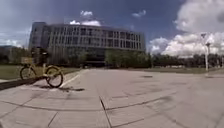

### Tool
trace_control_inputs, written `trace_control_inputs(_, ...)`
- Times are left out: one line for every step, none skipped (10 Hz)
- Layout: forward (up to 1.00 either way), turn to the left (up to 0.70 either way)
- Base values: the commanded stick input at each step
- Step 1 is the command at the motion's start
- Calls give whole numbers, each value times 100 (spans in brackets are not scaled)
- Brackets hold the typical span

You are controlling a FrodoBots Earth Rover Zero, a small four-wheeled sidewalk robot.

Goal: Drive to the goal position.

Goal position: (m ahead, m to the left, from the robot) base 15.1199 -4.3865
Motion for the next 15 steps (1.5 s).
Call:
trace_control_inputs(100, 0)
trace_control_inputs(100, 0)
trace_control_inputs(100, 0)
trace_control_inputs(100, 0)
trace_control_inputs(100, 0)
trace_control_inputs(100, 0)
trace_control_inputs(100, 0)
trace_control_inputs(100, 0)
trace_control_inputs(100, 0)
trace_control_inputs(100, 0)
trace_control_inputs(100, 0)
trace_control_inputs(100, 40)
trace_control_inputs(100, 33)
trace_control_inputs(100, 4)
trace_control_inputs(100, 0)
